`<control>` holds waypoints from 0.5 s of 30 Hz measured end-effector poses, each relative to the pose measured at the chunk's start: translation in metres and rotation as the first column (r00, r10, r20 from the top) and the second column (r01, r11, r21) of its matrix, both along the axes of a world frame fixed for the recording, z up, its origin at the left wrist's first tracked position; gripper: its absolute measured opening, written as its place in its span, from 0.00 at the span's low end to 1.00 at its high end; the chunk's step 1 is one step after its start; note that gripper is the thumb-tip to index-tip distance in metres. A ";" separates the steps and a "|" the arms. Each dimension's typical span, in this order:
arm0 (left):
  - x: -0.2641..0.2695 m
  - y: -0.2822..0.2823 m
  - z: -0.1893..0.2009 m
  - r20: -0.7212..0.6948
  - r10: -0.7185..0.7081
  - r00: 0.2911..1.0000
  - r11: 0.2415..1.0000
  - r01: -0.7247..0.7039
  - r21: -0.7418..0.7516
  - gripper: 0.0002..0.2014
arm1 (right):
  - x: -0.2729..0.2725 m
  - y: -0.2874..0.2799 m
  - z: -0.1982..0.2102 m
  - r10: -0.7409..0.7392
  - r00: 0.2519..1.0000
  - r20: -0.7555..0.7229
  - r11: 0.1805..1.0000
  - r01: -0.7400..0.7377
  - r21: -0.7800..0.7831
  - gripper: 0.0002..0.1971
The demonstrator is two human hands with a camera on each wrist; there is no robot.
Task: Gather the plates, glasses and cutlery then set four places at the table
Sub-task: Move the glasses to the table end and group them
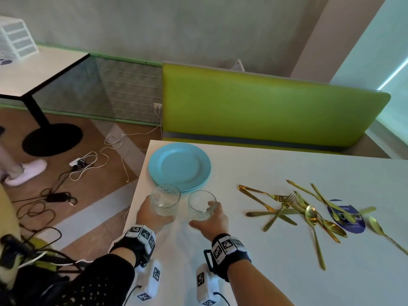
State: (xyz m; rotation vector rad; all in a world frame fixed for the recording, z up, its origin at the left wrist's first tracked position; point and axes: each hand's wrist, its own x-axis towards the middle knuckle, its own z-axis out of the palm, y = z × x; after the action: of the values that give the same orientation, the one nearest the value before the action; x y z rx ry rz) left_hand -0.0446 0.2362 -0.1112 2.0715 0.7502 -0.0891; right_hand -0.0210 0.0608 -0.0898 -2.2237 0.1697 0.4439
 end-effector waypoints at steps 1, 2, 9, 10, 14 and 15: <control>0.000 0.000 0.002 0.004 -0.004 1.000 1.000 0.004 0.009 0.26 | 0.001 0.004 -0.001 0.001 1.000 0.006 1.000 -0.001 -0.001 0.39; 0.002 0.002 -0.001 0.002 -0.003 1.000 1.000 0.003 0.000 0.27 | 0.002 0.007 -0.002 0.000 1.000 0.011 1.000 0.000 0.001 0.39; 0.012 0.011 -0.016 0.009 0.052 0.999 0.998 -0.052 -0.023 0.26 | 0.012 0.022 -0.006 0.012 0.999 0.043 1.000 -0.012 -0.004 0.38; 0.012 0.011 -0.014 0.010 0.046 0.999 0.999 -0.046 -0.014 0.24 | 0.013 0.024 -0.007 0.018 0.999 0.045 1.000 -0.017 -0.007 0.38; 0.013 0.011 -0.006 0.045 0.025 0.999 1.000 -0.024 -0.019 0.19 | 0.017 0.030 -0.009 0.018 0.999 0.049 1.000 -0.018 0.001 0.39; 0.013 0.011 -0.005 0.053 0.026 0.998 0.999 -0.025 -0.024 0.18 | 0.017 0.031 -0.009 0.011 0.999 0.047 1.000 -0.012 0.010 0.39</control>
State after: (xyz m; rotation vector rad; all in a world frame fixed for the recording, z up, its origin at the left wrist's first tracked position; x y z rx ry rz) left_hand -0.0311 0.2469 -0.1162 2.0336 0.7396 -0.0287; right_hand -0.0037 0.0922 -0.0992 -2.2239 0.1298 0.3978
